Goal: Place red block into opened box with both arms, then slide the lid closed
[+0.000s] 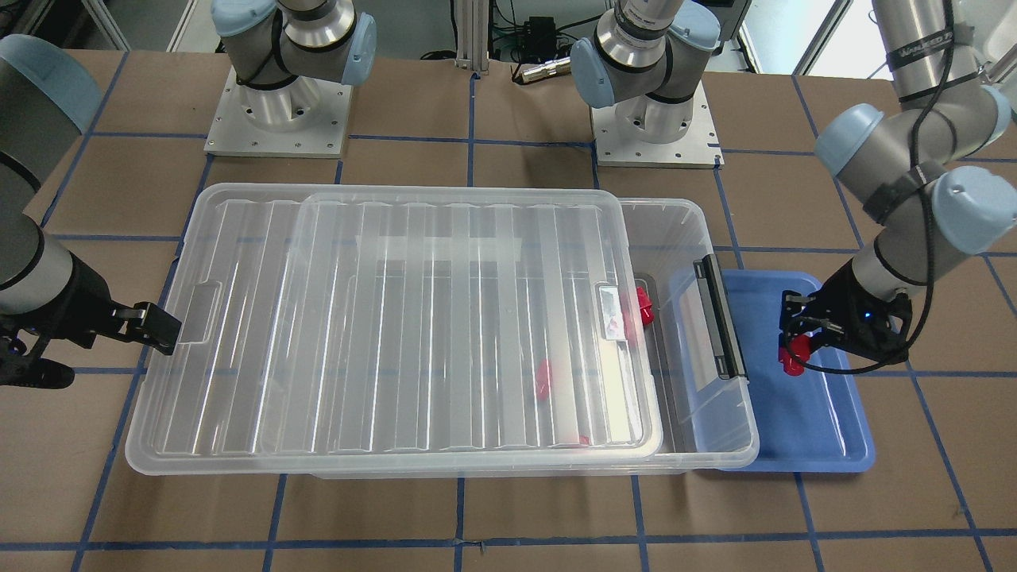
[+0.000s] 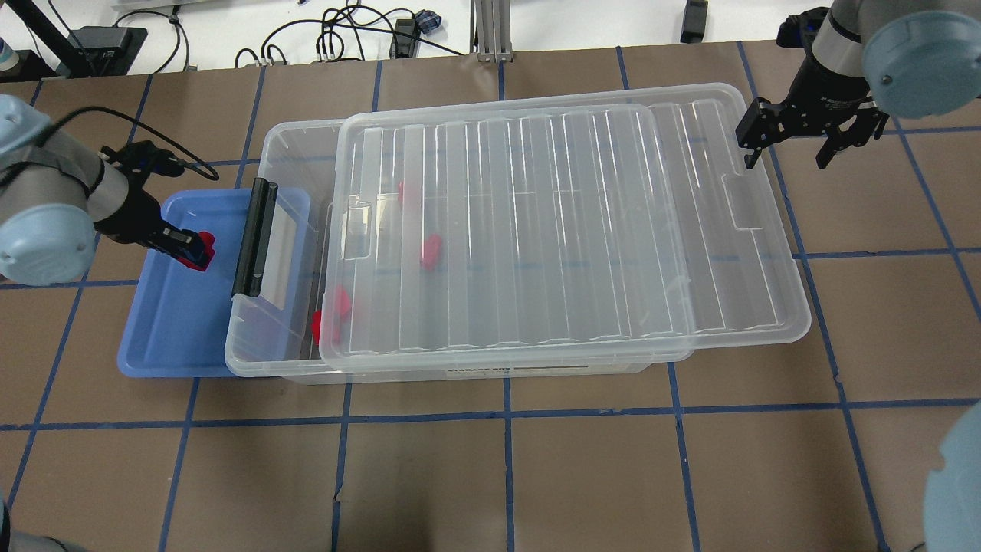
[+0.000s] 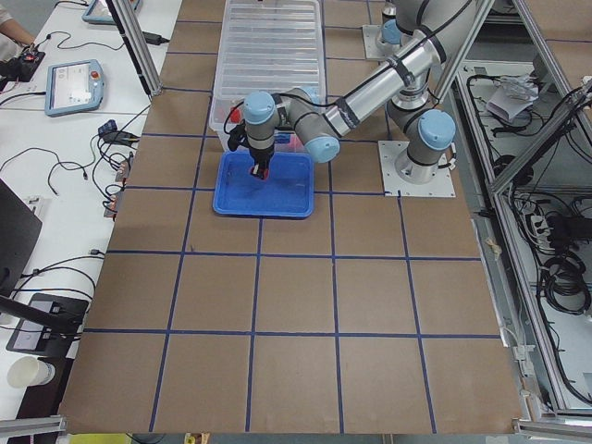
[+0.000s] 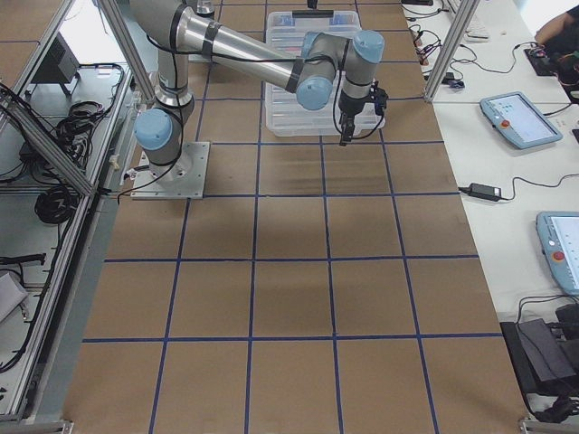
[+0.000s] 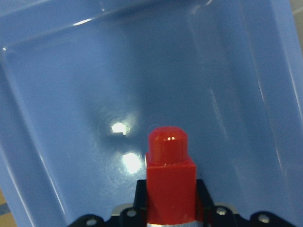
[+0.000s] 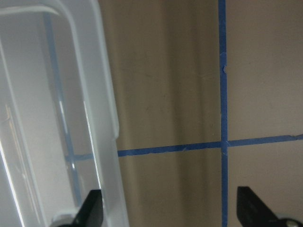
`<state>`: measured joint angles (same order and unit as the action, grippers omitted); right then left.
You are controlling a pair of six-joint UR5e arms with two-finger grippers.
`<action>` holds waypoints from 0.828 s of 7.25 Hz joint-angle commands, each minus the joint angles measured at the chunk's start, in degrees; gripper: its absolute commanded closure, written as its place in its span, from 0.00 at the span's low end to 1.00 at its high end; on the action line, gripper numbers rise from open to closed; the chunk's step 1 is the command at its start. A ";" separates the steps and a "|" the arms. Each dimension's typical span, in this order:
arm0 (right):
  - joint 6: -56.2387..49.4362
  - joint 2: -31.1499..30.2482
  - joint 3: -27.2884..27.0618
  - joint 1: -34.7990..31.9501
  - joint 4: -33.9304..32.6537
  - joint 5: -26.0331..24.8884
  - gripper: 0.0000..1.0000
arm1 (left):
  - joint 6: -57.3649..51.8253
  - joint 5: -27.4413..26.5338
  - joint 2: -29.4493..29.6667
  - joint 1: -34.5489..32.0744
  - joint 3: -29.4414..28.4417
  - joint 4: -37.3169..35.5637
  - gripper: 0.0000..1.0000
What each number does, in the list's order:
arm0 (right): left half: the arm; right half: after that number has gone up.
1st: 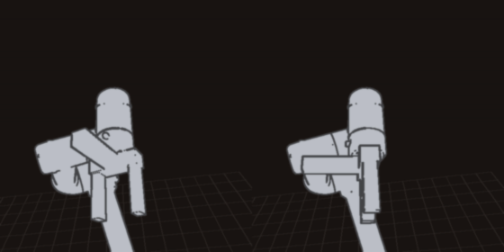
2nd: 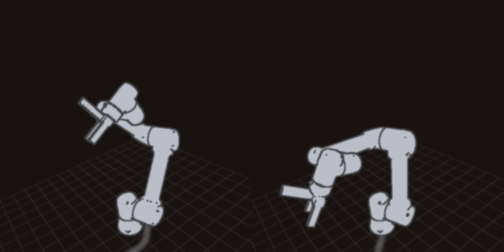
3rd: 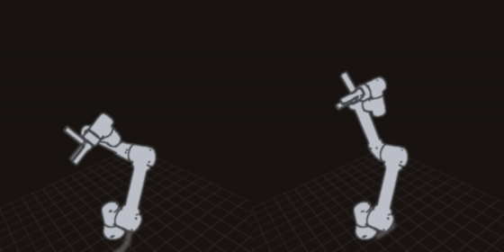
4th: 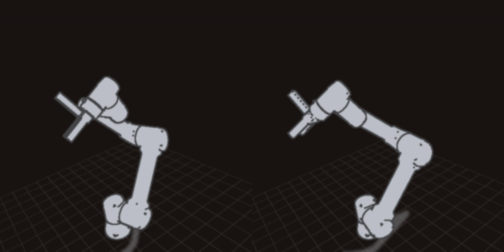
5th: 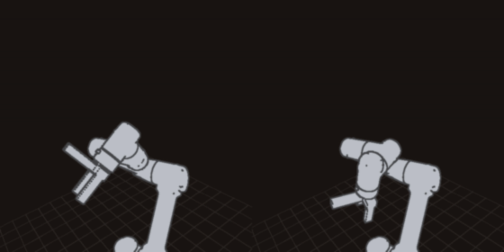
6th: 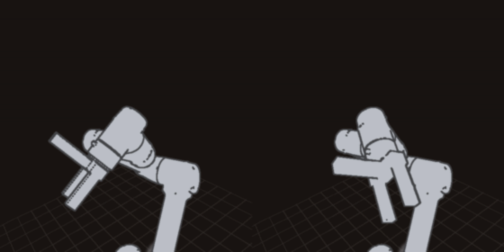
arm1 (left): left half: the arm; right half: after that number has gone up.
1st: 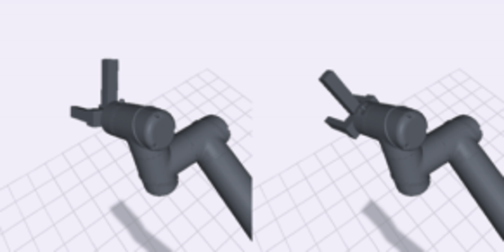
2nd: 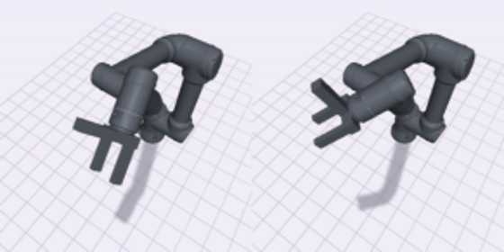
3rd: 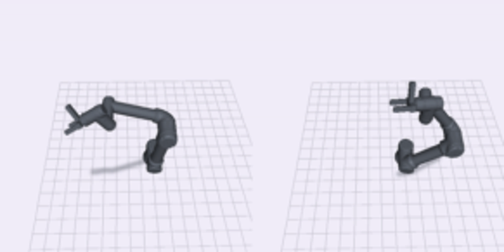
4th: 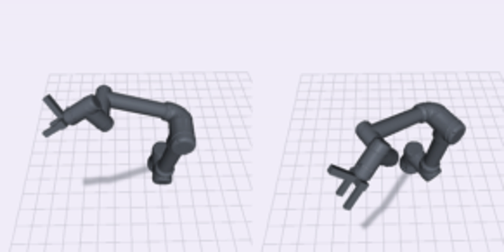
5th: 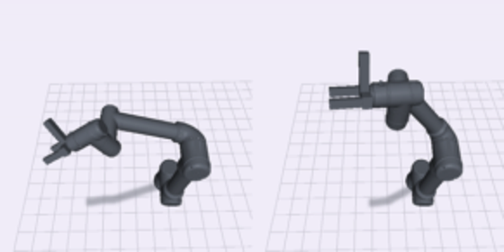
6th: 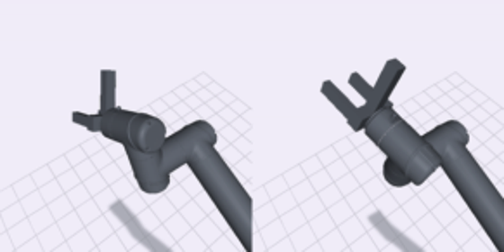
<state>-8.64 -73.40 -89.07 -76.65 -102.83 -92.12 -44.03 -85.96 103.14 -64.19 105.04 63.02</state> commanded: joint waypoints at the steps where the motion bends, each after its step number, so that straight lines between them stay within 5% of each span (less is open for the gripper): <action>1: -4.07 0.01 0.13 2.37 -0.53 -0.08 0.00 | 7.05 0.87 -4.94 -1.54 -7.64 15.06 1.00; 6: -12.00 0.10 0.22 6.59 -1.06 0.09 0.00 | 40.36 0.09 -7.60 -22.88 -7.31 14.50 1.00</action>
<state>-18.82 -73.33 -88.88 -70.93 -103.77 -92.11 -11.45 -85.90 95.14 -82.99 97.55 77.92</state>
